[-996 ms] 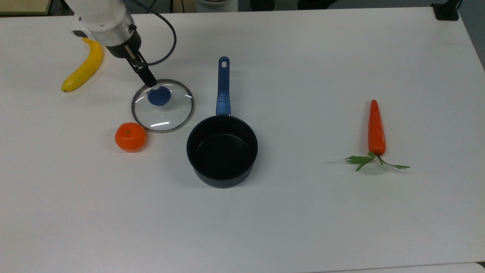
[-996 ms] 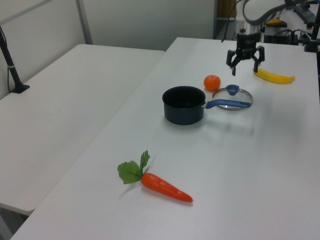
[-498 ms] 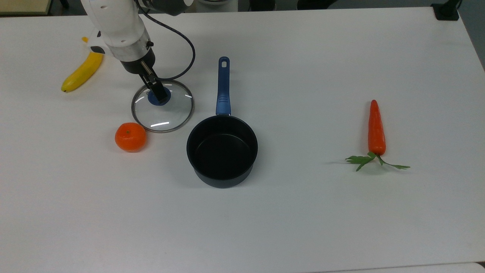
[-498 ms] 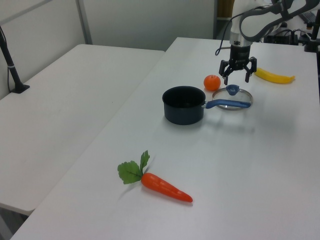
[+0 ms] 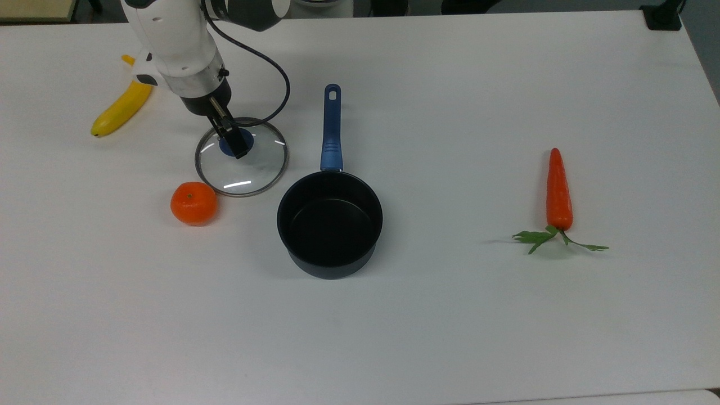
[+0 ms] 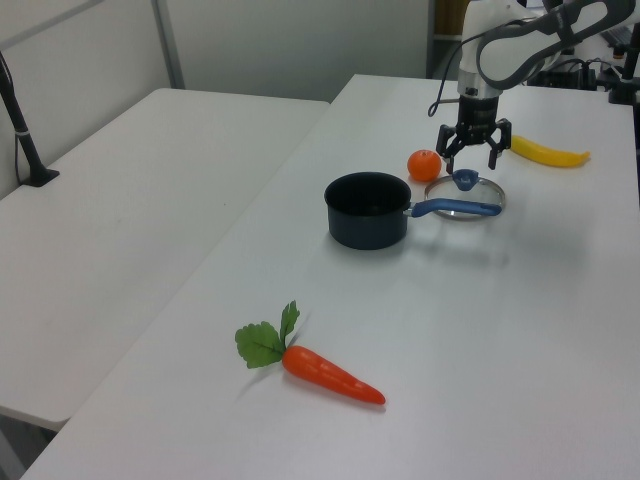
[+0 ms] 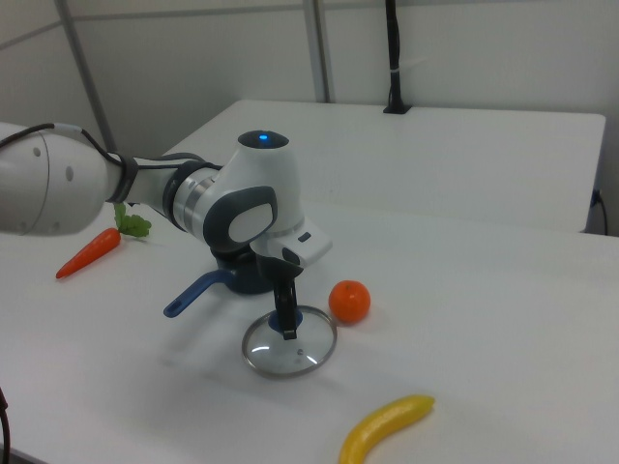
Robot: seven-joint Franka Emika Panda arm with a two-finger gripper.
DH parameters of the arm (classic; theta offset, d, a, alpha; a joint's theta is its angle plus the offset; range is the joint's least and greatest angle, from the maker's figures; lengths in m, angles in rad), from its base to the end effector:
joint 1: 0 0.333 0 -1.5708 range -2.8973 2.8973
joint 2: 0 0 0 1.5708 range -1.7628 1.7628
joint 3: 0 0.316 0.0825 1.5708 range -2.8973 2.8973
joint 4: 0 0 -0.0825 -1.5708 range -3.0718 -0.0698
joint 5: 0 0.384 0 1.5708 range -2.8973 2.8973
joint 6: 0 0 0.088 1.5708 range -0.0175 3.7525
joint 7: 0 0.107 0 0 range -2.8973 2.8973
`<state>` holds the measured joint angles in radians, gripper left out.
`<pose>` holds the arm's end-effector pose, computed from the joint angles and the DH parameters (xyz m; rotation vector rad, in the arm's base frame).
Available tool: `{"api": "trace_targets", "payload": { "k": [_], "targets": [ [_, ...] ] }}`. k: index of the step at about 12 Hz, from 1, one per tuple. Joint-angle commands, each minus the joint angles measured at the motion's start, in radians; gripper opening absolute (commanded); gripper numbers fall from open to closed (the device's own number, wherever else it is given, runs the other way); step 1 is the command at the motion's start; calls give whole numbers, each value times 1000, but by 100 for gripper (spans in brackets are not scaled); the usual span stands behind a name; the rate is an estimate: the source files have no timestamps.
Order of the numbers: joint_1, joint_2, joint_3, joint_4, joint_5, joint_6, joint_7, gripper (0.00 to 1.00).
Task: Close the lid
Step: 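Lower the gripper onto the blue knob of the glass lid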
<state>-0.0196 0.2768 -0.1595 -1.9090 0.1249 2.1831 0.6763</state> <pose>0.6065 -0.1004 0.3551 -2.7626 1.3707 0.0193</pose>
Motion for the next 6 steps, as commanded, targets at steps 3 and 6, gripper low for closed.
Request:
{"api": "trace_targets", "payload": {
  "k": [3, 6],
  "targets": [
    [10, 12, 0, -21, -18, 47, 36, 90],
    [10, 10, 0, -31, -19, 47, 35, 84]
  ]
}}
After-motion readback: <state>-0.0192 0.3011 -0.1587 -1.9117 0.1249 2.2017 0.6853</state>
